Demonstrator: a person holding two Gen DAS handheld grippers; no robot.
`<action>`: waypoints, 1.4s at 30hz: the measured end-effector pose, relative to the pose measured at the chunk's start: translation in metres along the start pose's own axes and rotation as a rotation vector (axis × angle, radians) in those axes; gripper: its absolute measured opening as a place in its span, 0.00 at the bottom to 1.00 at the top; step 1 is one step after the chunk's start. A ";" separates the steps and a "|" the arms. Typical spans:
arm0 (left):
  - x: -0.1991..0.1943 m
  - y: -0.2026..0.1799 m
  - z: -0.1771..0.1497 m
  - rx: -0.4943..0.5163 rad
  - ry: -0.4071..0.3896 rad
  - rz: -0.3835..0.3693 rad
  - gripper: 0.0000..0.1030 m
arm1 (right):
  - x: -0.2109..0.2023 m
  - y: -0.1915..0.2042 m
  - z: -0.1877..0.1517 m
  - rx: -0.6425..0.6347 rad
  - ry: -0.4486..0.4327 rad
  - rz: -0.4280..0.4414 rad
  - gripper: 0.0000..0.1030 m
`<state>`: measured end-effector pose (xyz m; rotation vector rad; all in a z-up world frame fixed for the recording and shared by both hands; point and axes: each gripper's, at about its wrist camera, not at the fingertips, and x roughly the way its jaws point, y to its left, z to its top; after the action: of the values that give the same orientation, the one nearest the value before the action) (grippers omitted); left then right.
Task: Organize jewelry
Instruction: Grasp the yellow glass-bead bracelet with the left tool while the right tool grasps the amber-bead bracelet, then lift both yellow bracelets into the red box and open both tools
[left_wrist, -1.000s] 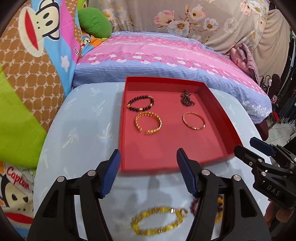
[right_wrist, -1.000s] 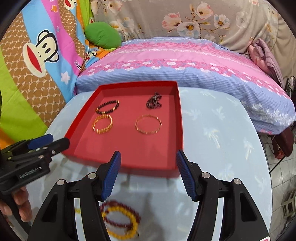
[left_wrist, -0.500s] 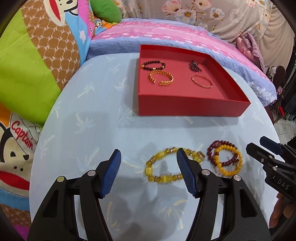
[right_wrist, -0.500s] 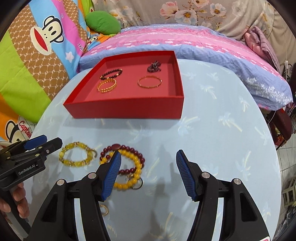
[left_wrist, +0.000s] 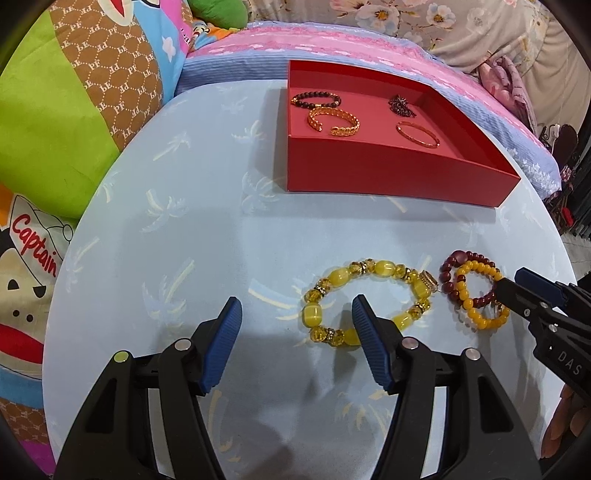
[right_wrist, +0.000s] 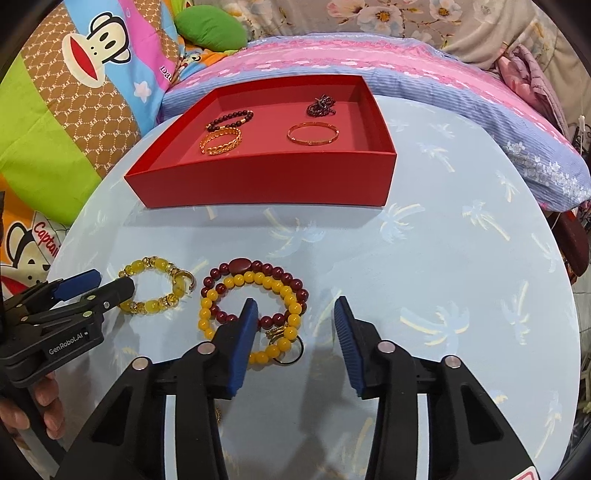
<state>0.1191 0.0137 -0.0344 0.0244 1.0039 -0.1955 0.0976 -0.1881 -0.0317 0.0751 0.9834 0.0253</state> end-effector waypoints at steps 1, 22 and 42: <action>0.000 -0.001 0.000 0.003 0.000 0.000 0.57 | 0.001 0.000 0.000 -0.001 0.001 0.001 0.37; -0.006 -0.015 -0.003 0.038 0.012 -0.077 0.09 | -0.005 0.000 -0.010 -0.006 0.011 0.040 0.07; -0.081 -0.024 0.028 0.041 -0.107 -0.185 0.09 | -0.049 -0.018 0.004 0.031 -0.087 0.049 0.07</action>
<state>0.0958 -0.0008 0.0504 -0.0418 0.8957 -0.3828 0.0735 -0.2091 0.0101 0.1276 0.8953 0.0519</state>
